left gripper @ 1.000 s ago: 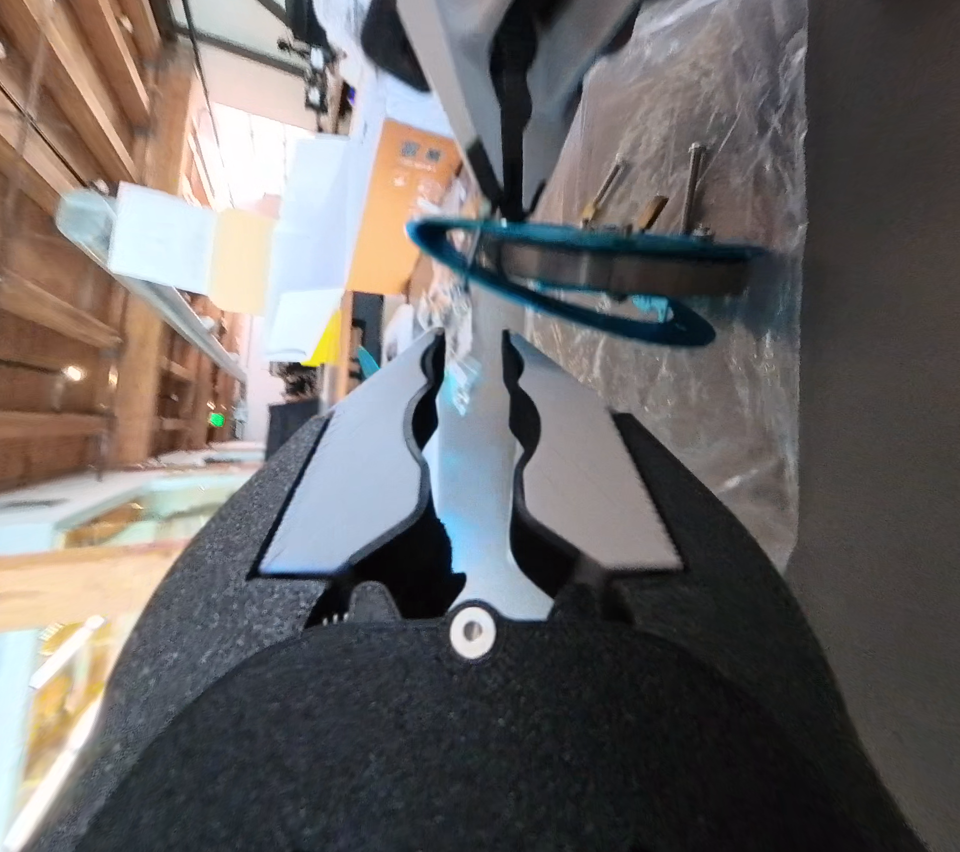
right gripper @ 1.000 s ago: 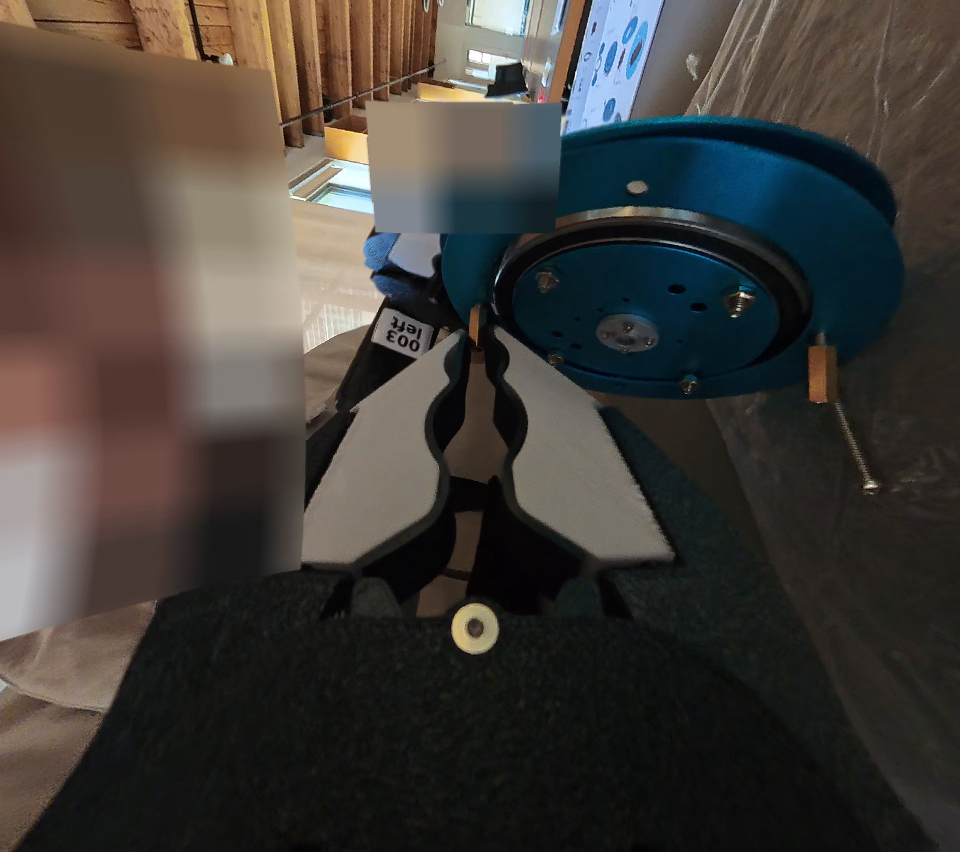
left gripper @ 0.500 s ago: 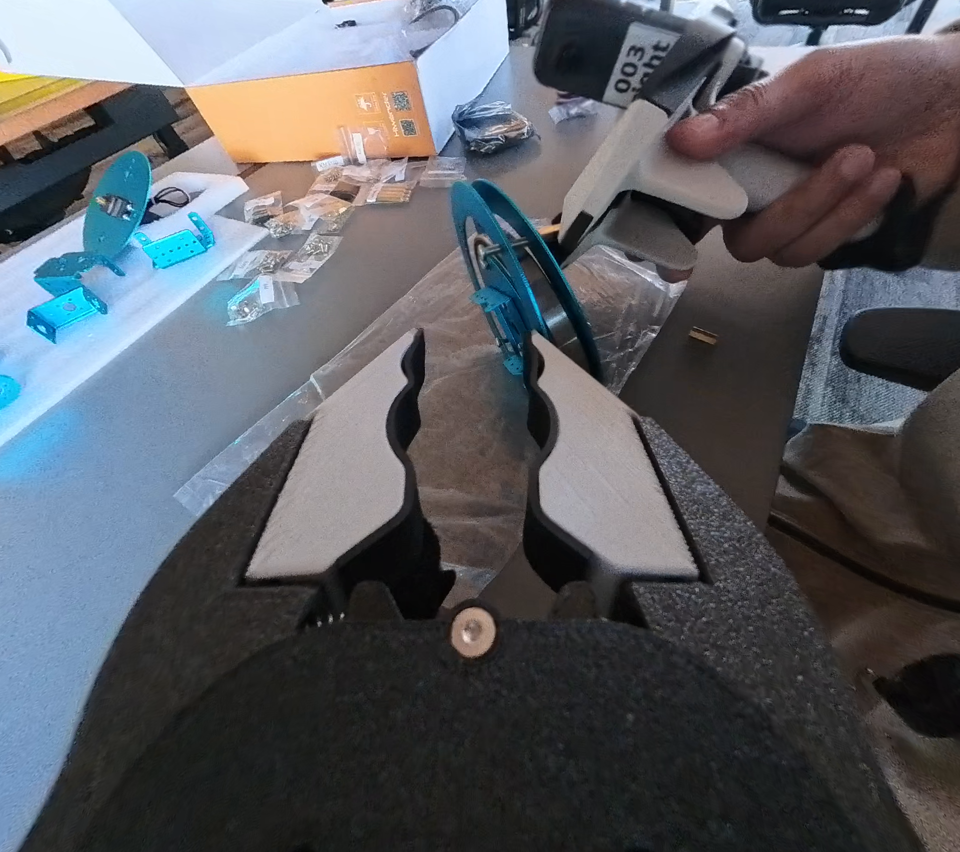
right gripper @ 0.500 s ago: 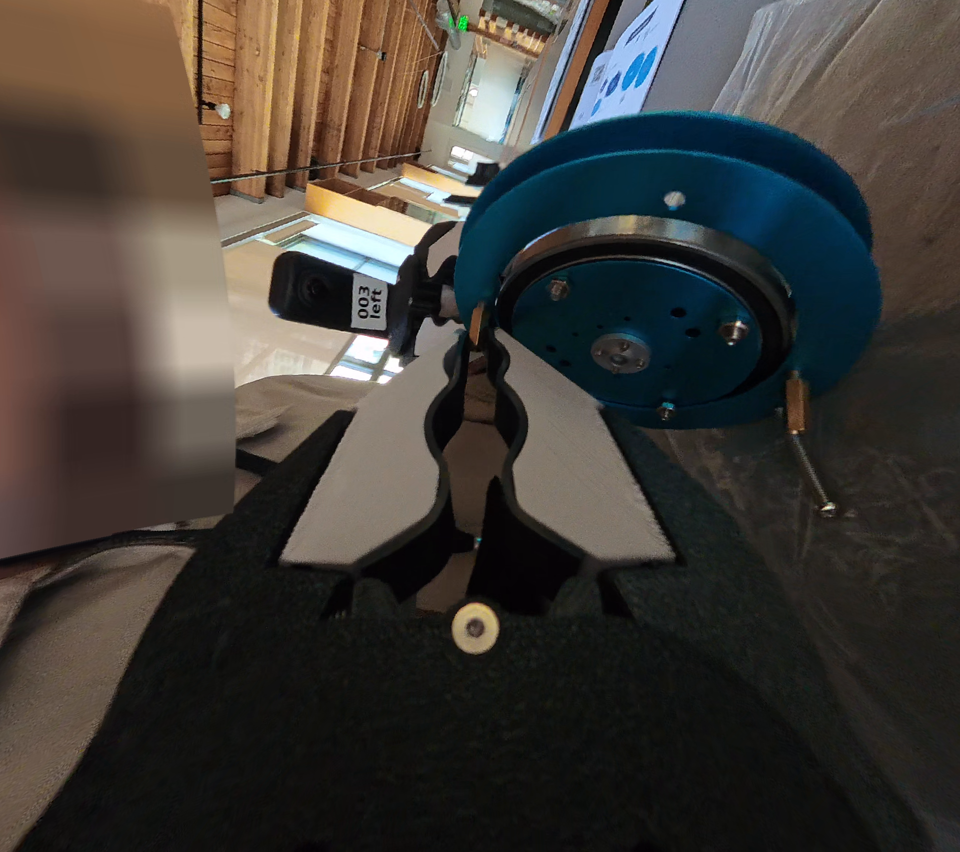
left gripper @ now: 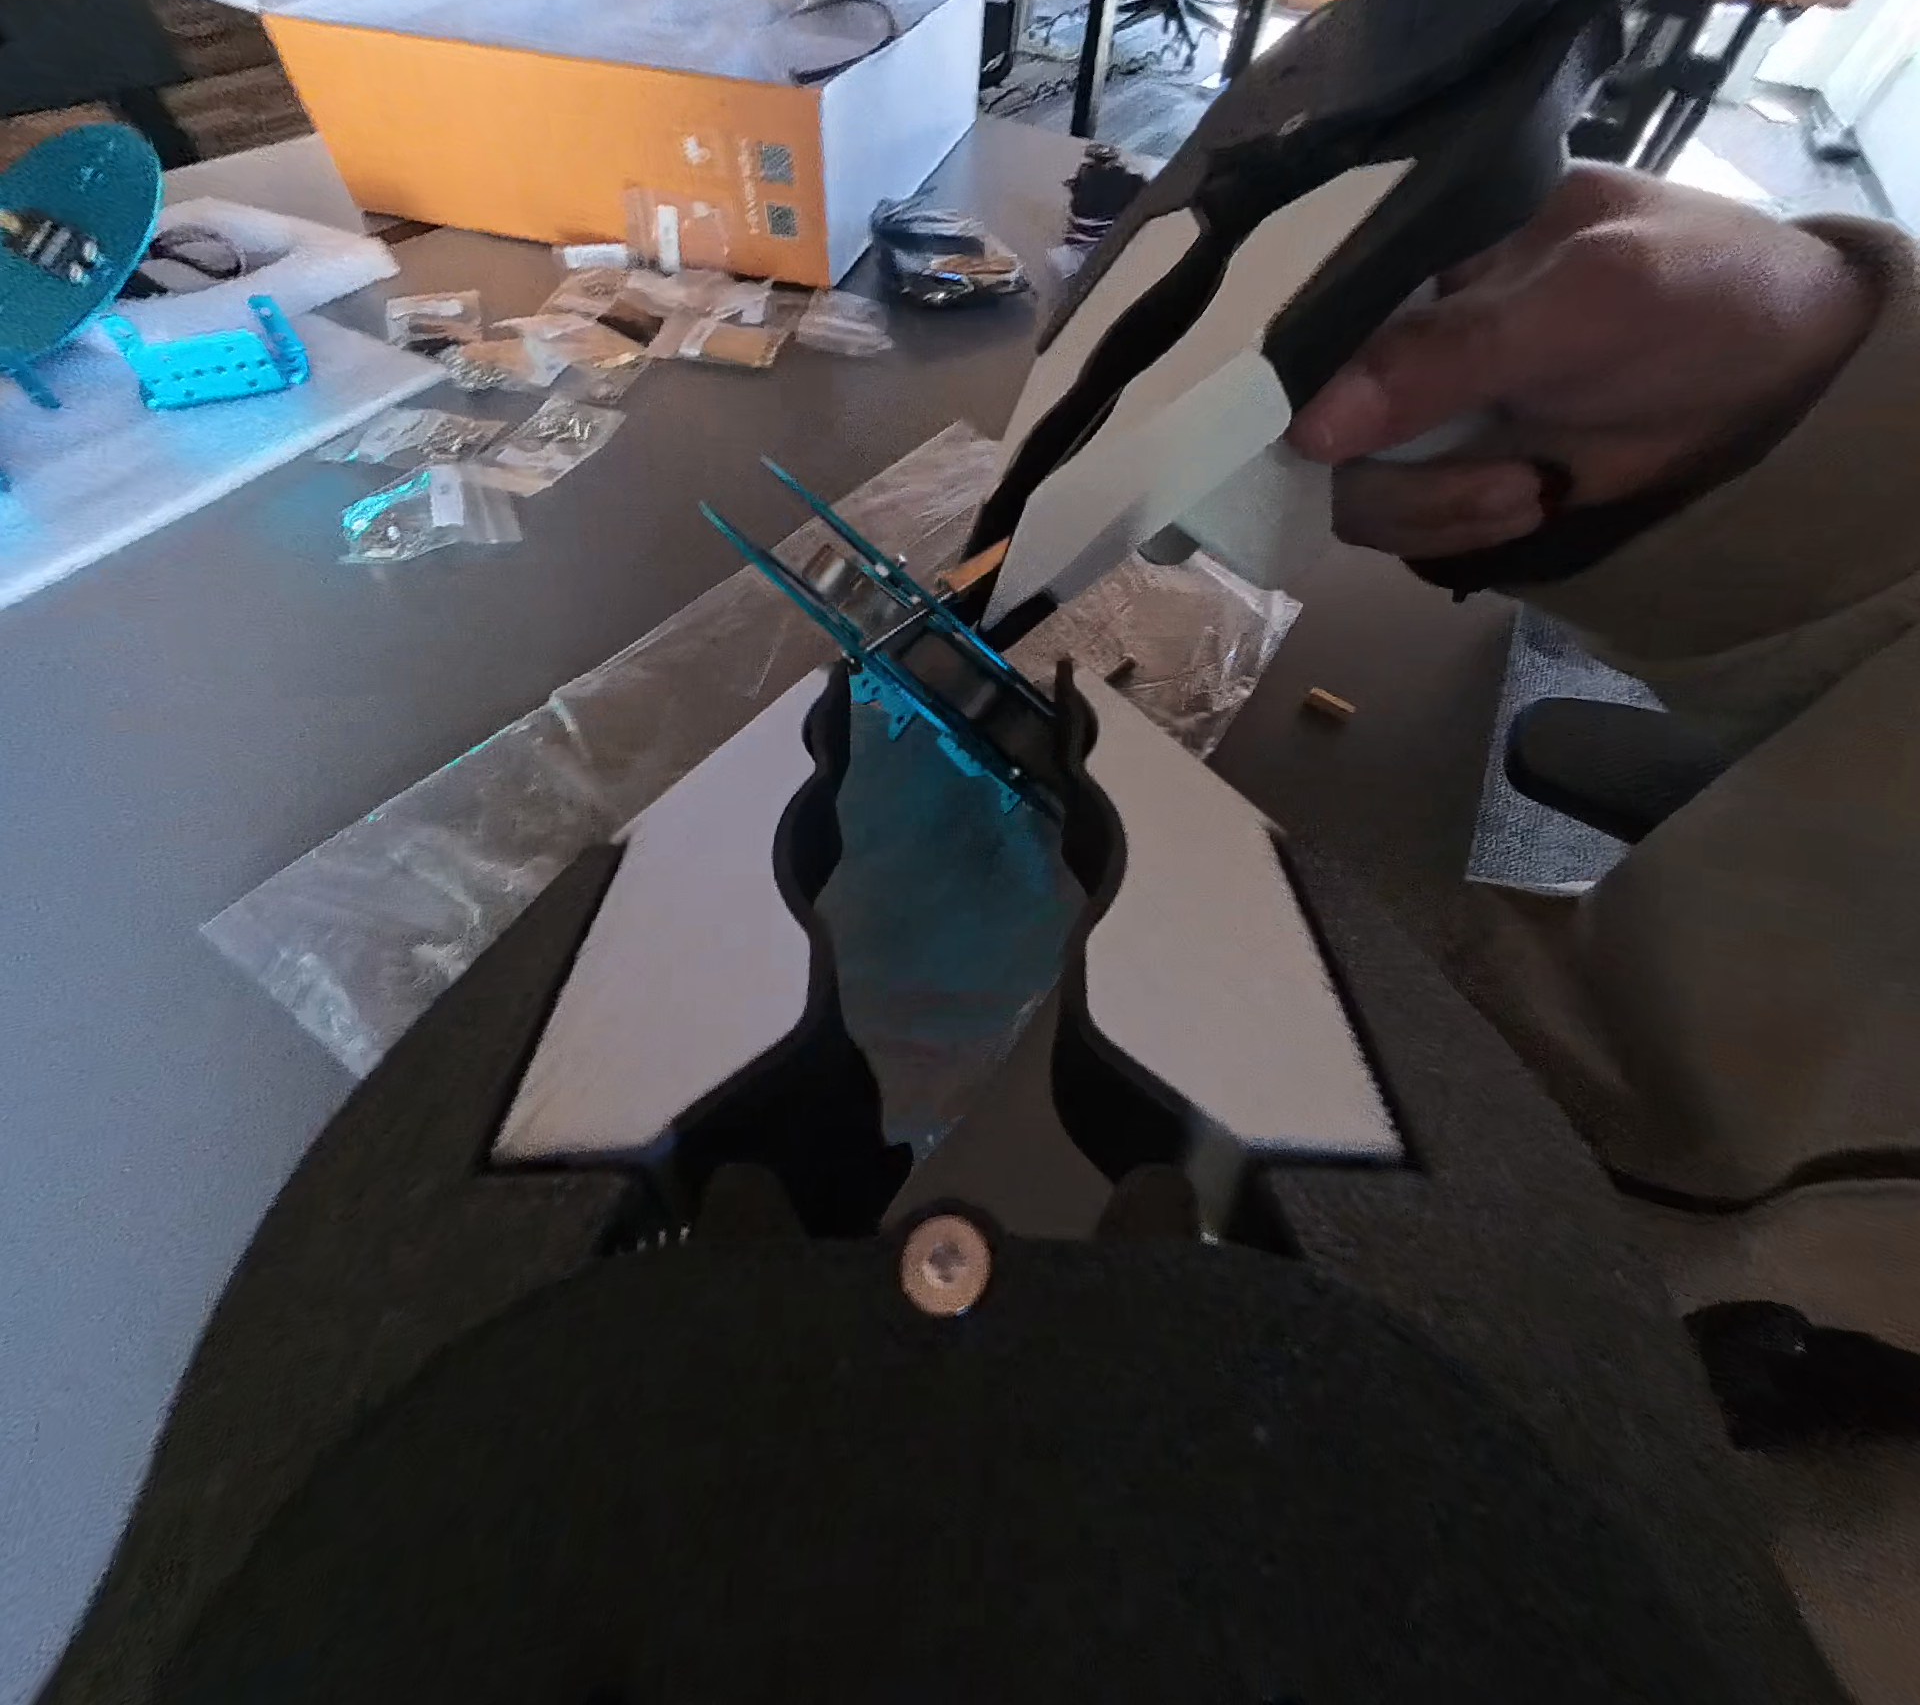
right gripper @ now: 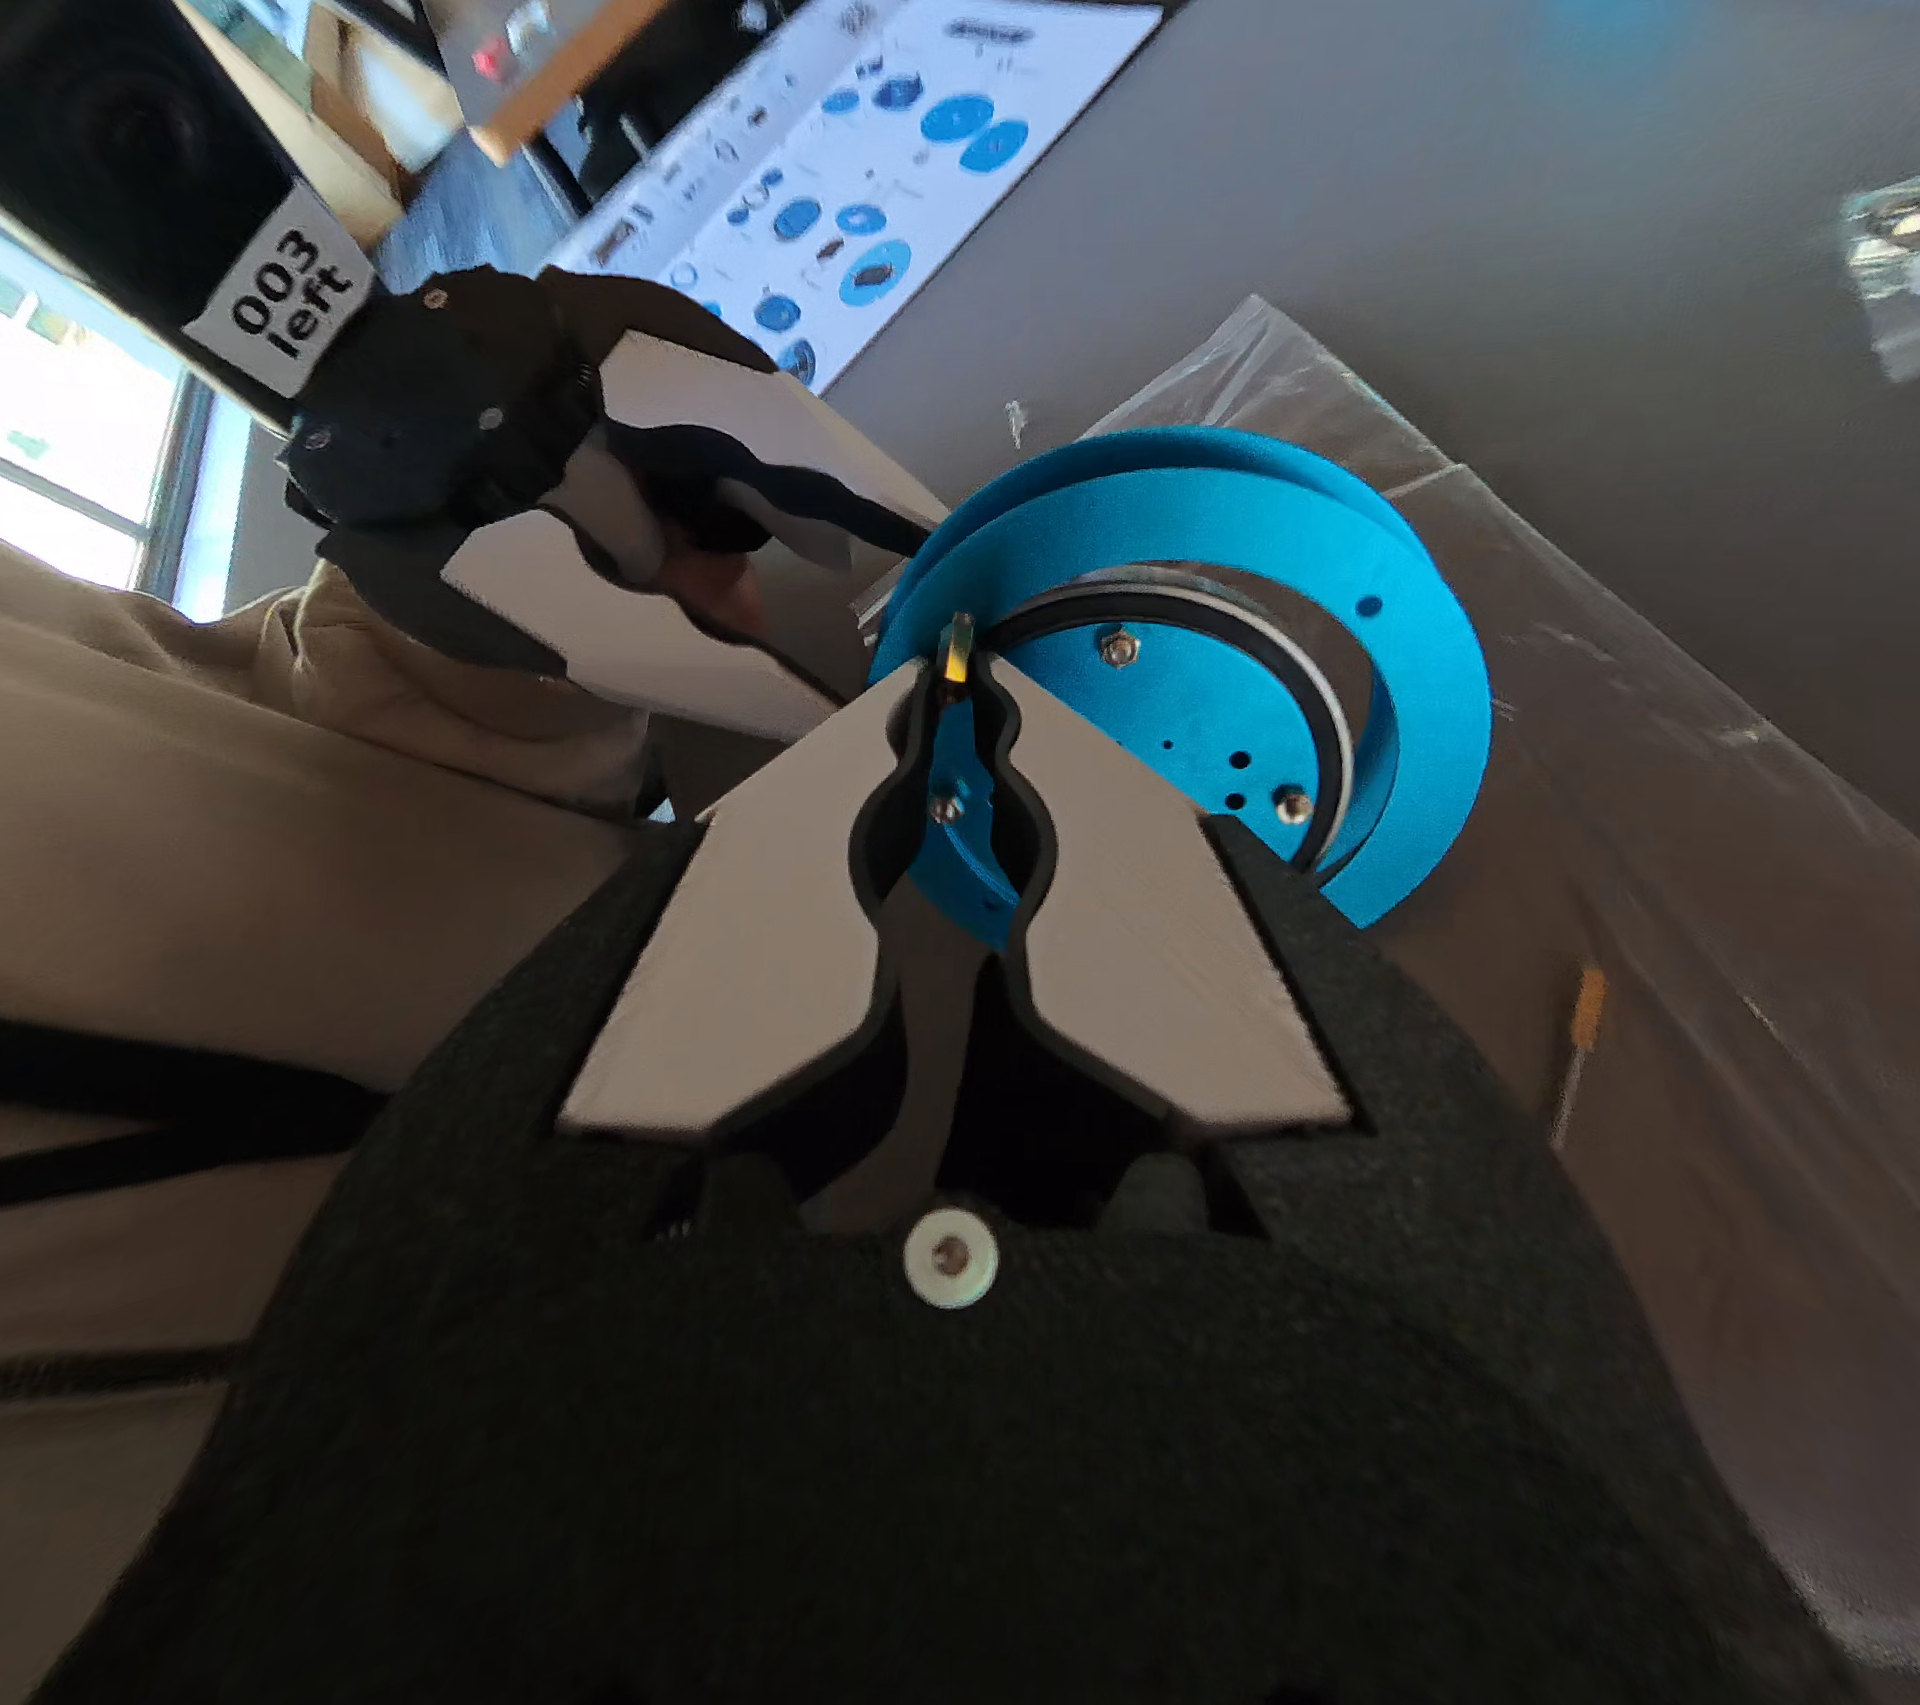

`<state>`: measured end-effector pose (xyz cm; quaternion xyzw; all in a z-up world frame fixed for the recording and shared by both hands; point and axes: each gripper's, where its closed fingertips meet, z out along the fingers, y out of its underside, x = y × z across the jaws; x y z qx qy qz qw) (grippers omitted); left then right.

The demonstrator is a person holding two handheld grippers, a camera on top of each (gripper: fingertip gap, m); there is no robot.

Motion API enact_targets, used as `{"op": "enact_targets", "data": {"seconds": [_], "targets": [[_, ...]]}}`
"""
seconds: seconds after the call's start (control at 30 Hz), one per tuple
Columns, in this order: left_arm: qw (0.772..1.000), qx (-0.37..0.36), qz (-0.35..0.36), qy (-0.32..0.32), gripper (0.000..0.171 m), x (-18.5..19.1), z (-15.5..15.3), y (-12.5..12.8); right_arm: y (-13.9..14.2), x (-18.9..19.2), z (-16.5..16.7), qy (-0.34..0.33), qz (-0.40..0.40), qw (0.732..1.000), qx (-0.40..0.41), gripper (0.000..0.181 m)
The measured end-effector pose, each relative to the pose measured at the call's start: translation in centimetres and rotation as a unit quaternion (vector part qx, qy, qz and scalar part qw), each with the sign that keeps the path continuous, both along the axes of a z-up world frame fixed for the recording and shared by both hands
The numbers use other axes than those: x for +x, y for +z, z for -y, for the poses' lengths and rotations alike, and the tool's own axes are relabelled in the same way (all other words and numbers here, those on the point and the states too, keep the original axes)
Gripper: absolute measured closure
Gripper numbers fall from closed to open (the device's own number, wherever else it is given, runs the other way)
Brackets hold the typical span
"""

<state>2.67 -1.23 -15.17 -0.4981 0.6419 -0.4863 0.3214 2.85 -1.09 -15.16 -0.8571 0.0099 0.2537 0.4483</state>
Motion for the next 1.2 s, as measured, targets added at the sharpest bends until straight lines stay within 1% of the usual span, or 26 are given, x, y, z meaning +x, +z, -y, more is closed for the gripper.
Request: {"op": "enact_targets", "data": {"seconds": [0.1, 0.27, 0.5, 0.57, 0.6, 0.67, 0.73, 0.8, 0.83, 0.9, 1.0, 1.03, 1.07, 1.13, 1.2], "targets": [[0.999, -0.039, -0.028, 0.015, 0.138, -0.1, -1.2, -0.7, -0.5, -0.3, -1.2, 0.014, 0.015, 1.0, -0.021, 0.175], [0.994, -0.079, -0.068, 0.028, 0.139, -0.8, -2.6, -2.3, -1.8, -1.2, -2.5, 0.047, 0.034, 0.997, -0.047, 0.174], [0.985, -0.098, -0.133, 0.057, 0.135, -1.8, -4.5, -5.1, -4.5, -2.2, -4.5, 0.101, 0.123, 0.982, -0.105, 0.173], [0.982, -0.098, -0.148, 0.06, 0.135, -2.1, -4.8, -5.6, -4.9, -2.4, -4.8, 0.11, 0.121, 0.98, -0.114, 0.175], [0.981, -0.089, -0.157, 0.065, 0.136, -2.2, -5.0, -5.9, -5.0, -2.4, -4.9, 0.113, 0.117, 0.98, -0.114, 0.181], [0.981, -0.077, -0.166, 0.065, 0.136, -2.4, -5.1, -6.3, -4.5, -2.2, -4.9, 0.111, 0.101, 0.983, -0.105, 0.181], [0.981, -0.069, -0.165, 0.07, 0.135, -2.5, -5.3, -6.4, -4.0, -1.1, -4.2, 0.103, 0.099, 0.985, -0.102, 0.177], [0.983, -0.048, -0.161, 0.069, 0.134, -2.6, -5.5, -6.3, -3.3, 1.2, -3.2, 0.078, 0.105, 0.988, -0.086, 0.172], [0.984, -0.034, -0.159, 0.066, 0.133, -2.7, -5.5, -6.3, -2.8, 1.9, -2.5, 0.078, 0.109, 0.988, -0.07, 0.165], [0.986, -0.014, -0.158, 0.049, 0.131, -3.1, -5.4, -6.2, -2.7, 3.0, -0.6, 0.085, 0.122, 0.988, -0.042, 0.143], [0.986, -0.014, -0.163, 0.025, 0.129, -3.6, -5.0, -6.3, -5.2, 3.9, 1.3, 0.087, 0.178, 0.979, -0.039, 0.112], [0.985, -0.019, -0.169, 0.016, 0.127, -3.7, -4.8, -6.5, -6.0, 3.9, 1.4, 0.085, 0.197, 0.976, -0.033, 0.106], [0.984, -0.021, -0.175, 0.01, 0.126, -3.8, -4.7, -6.7, -6.7, 3.8, 1.3, 0.081, 0.21, 0.974, -0.027, 0.103], [0.984, -0.031, -0.176, 0.008, 0.126, -3.7, -4.6, -6.8, -6.7, 3.2, 1.0, 0.081, 0.186, 0.979, -0.012, 0.101], [0.984, -0.03, -0.178, 0.006, 0.127, -3.6, -4.6, -6.8, -6.9, 3.1, 1.0, 0.077, 0.168, 0.982, -0.025, 0.103]]}}
